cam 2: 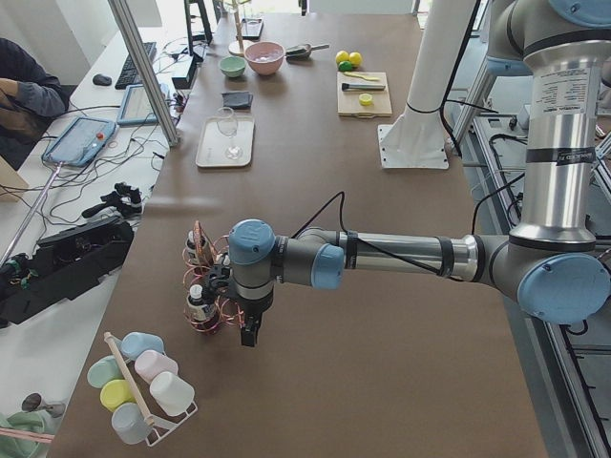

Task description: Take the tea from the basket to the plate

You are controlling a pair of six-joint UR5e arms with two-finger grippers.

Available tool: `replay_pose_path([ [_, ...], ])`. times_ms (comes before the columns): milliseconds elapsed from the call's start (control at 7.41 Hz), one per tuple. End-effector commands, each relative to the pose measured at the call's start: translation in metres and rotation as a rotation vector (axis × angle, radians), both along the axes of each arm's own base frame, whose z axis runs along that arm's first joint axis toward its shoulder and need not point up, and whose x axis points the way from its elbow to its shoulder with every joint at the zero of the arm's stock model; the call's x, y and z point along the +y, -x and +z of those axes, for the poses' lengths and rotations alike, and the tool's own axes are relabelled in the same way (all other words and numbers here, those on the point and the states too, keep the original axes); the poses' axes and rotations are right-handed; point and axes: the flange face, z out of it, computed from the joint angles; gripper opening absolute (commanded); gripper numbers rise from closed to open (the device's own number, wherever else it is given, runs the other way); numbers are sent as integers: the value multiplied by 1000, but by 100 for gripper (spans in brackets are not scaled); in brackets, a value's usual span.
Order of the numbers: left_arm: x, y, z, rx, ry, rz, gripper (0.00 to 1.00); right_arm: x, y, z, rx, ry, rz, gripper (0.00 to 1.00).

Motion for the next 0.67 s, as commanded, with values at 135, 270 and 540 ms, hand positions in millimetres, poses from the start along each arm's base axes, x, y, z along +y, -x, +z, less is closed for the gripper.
replay_pose_path([
  [135, 4, 4, -23, 0, -71, 157, 98, 8, -2, 5, 2, 44, 3, 100],
  [270, 4, 4, -27, -3, -108, 201, 98, 8, -3, 2, 1, 38, 5, 100],
  [540, 5, 16, -27, -19, -229, 323, 98, 8, -3, 3, 1, 42, 6, 100],
])
